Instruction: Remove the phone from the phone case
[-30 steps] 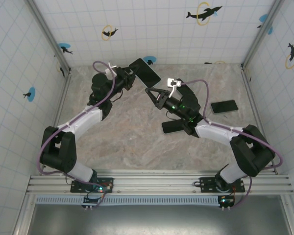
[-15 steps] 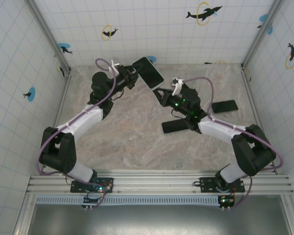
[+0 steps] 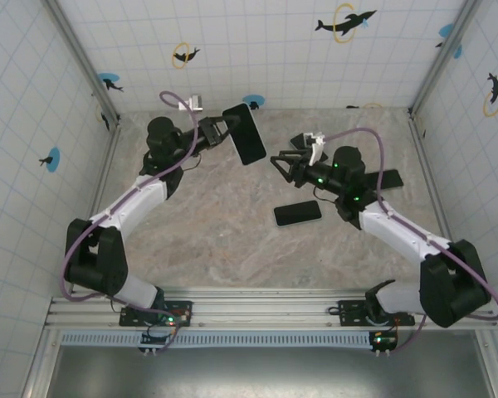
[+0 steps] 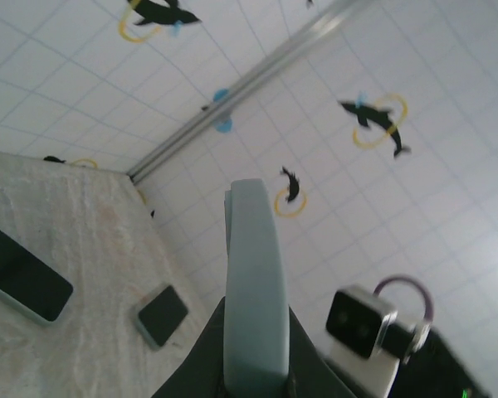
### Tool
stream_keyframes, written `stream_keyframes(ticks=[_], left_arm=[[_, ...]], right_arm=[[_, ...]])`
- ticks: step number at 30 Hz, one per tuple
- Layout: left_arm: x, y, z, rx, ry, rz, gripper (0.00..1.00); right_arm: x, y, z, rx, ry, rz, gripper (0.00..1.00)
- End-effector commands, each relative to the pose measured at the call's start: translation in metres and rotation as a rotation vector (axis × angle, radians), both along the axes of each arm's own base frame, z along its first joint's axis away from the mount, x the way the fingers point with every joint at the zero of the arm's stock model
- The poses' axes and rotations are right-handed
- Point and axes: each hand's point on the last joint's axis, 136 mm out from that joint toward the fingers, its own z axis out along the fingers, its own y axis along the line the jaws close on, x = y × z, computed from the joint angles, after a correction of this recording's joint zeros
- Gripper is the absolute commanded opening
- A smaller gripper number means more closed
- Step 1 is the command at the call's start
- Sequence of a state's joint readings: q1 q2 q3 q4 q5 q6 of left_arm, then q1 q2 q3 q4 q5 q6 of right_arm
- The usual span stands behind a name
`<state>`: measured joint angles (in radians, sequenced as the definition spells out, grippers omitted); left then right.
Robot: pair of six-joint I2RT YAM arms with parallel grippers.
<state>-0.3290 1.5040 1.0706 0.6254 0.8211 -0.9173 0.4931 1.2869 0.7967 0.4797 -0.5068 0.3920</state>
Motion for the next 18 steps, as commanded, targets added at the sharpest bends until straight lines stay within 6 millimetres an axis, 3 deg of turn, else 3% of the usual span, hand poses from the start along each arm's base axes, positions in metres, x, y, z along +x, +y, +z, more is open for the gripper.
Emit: stream_keyframes(ticks=[1, 7, 18], left_arm=[[-0.046, -0.005, 0.038, 0.069, -0.353, -0.169, 0.00], [-0.073, -0.006, 0.043, 0.102, -0.497, -0.287, 0.00], [-0.091, -0.006, 0.047, 0.118, -0.555, -0.401, 0.00]], right_arm=[[-0.023, 0.000, 0.006, -0.099, -0.118, 0.167, 0.49], [-0.050, 0.014, 0.010, -0.196, -0.151, 0.441, 0.48], [-0.069, 0.040, -0.009, -0.318, -0.281, 0.569, 0.40]])
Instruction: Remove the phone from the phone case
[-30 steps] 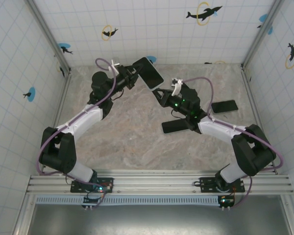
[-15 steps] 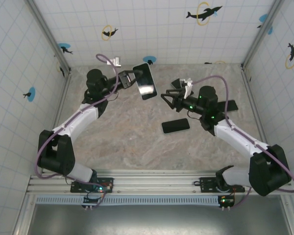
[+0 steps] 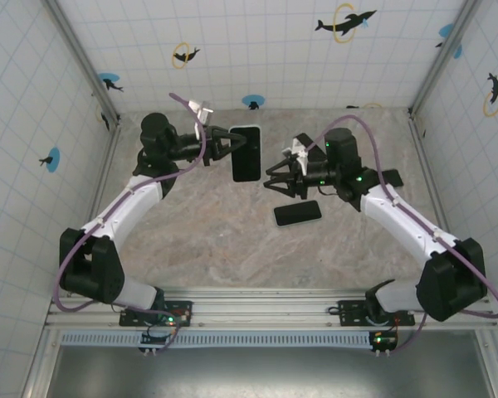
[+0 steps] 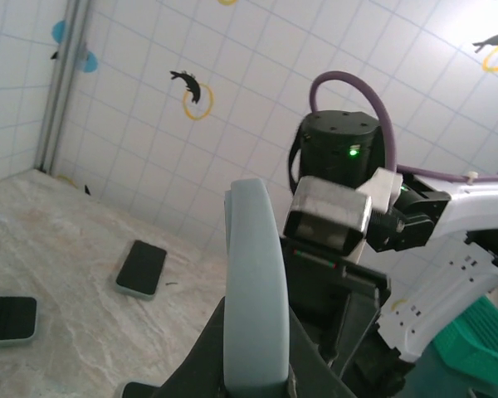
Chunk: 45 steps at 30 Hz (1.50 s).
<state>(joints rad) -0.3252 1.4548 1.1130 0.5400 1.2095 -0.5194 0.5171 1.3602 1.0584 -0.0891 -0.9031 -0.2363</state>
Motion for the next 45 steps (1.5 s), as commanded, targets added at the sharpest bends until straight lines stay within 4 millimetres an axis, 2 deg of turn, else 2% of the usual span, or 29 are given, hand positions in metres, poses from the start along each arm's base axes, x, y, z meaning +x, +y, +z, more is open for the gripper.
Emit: stream_keyframes(ticks=[1, 5, 11, 18, 27, 33, 38, 45], left_arm=[[-0.020, 0.005, 0.032, -0.024, -0.135, -0.064, 0.00], [-0.025, 0.006, 0.035, -0.026, -0.132, -0.076, 0.00], [-0.027, 0.008, 0.040, -0.034, -0.137, -0.068, 0.00], [-0.029, 0.008, 0.040, -0.035, -0.124, -0.065, 0.00], [-0.031, 0.009, 0.041, -0.045, -0.108, -0.063, 0.00], [-0.039, 0.008, 0.037, -0.035, -0.057, -0.103, 0.00], [-0.044, 0.009, 0.035, -0.027, -0.037, -0.105, 0.00], [-0.049, 0.009, 0.034, -0.021, -0.005, -0.128, 0.00]], right_arm=[[-0.005, 0.011, -0.002, -0.045, -0.083, 0.061, 0.40], [-0.005, 0.022, 0.007, -0.033, -0.111, 0.100, 0.37], [-0.011, 0.030, 0.006, -0.020, -0.094, 0.159, 0.29], [-0.012, 0.032, 0.004, -0.022, -0.097, 0.176, 0.27], [-0.010, 0.033, 0.013, -0.008, -0.118, 0.172, 0.18], [-0.004, 0.034, 0.019, -0.012, -0.163, 0.148, 0.13], [0.006, 0.032, 0.009, -0.106, -0.230, 0.118, 0.12], [0.019, 0.031, 0.015, -0.154, -0.396, 0.047, 0.12]])
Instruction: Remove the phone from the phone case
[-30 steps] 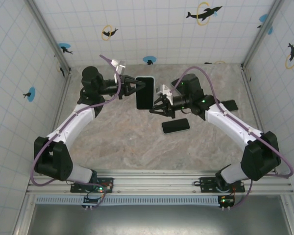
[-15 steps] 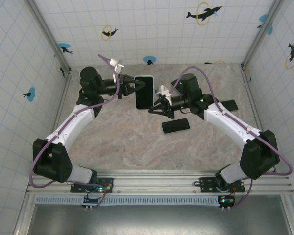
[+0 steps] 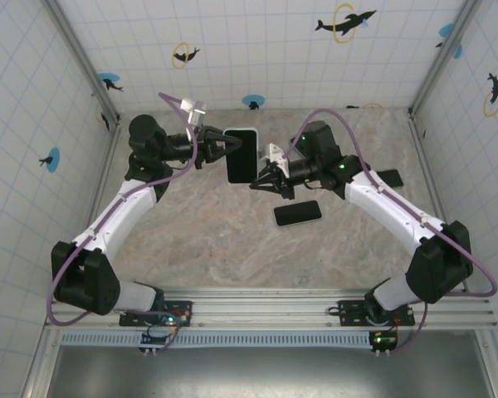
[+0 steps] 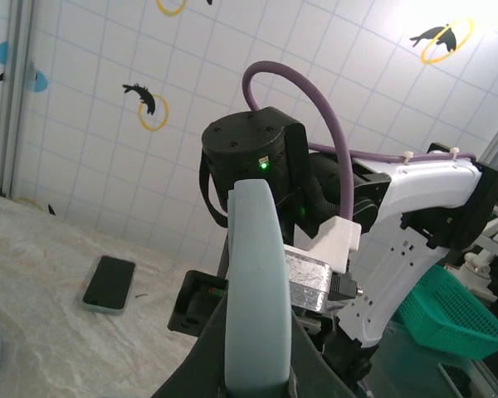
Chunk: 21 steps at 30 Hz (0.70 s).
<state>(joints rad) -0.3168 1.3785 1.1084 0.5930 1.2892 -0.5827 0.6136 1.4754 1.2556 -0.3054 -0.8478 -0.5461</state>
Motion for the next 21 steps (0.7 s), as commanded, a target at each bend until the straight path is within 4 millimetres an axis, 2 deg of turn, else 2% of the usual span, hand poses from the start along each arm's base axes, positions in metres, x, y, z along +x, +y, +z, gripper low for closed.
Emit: stream_keyframes(ticks=[1, 10, 17, 21], left_arm=[[-0.017, 0.000, 0.005, 0.009, 0.060, -0.059, 0.00], [-0.021, -0.001, 0.012, -0.002, 0.059, -0.082, 0.00], [-0.017, -0.005, 0.008, -0.002, 0.062, -0.068, 0.00], [-0.006, -0.006, 0.009, -0.009, 0.061, -0.018, 0.00]], right_arm=[[0.027, -0.001, 0.016, -0.027, -0.224, -0.091, 0.12], [0.031, 0.004, 0.033, -0.001, -0.357, -0.121, 0.12], [0.028, 0.007, 0.052, 0.101, -0.309, -0.119, 0.12], [0.018, 0.007, 0.061, 0.186, -0.233, -0.105, 0.18]])
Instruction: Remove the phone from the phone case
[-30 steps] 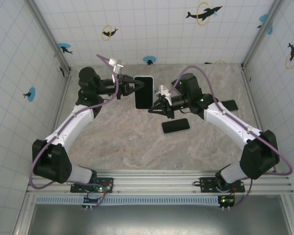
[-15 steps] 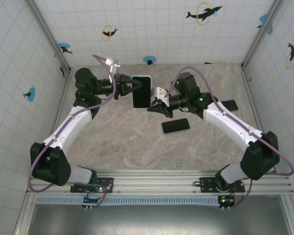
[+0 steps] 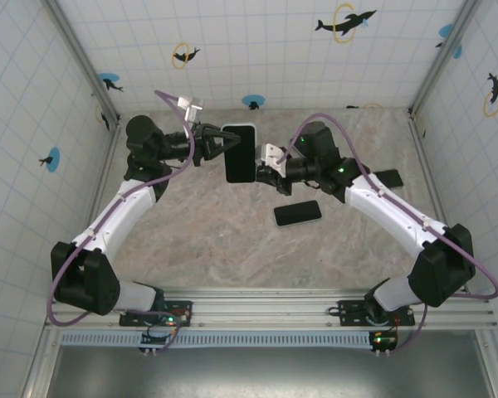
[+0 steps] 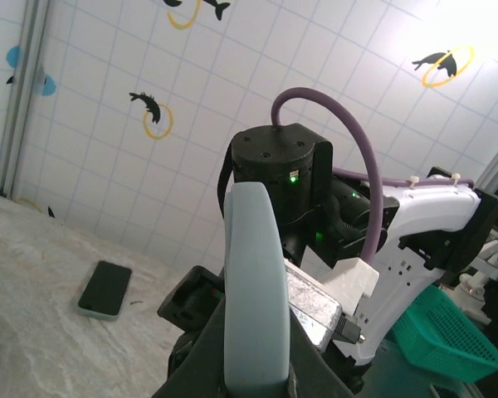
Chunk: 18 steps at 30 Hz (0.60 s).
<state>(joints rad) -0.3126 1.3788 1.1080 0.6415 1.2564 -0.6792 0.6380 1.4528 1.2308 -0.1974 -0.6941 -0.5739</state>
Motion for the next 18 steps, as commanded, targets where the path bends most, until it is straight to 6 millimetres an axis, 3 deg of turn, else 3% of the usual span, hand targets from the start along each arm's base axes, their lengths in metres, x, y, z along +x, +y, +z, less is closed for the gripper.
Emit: stream_keyframes(ticks=[1, 8, 14, 18], left_arm=[[-0.009, -0.008, 0.002, 0.007, 0.010, -0.037, 0.00], [-0.004, -0.008, 0.003, -0.012, 0.029, -0.007, 0.00], [0.026, 0.001, 0.011, -0.073, 0.106, 0.155, 0.00], [0.046, 0.002, 0.018, -0.129, 0.281, 0.203, 0.00]], right_arm=[[-0.004, 0.003, 0.055, 0.204, -0.057, 0.009, 0.20], [-0.020, 0.002, 0.072, 0.355, 0.070, 0.047, 0.29], [-0.033, -0.004, 0.070, 0.449, 0.206, 0.047, 0.34], [-0.029, -0.011, 0.074, 0.561, 0.357, -0.011, 0.36]])
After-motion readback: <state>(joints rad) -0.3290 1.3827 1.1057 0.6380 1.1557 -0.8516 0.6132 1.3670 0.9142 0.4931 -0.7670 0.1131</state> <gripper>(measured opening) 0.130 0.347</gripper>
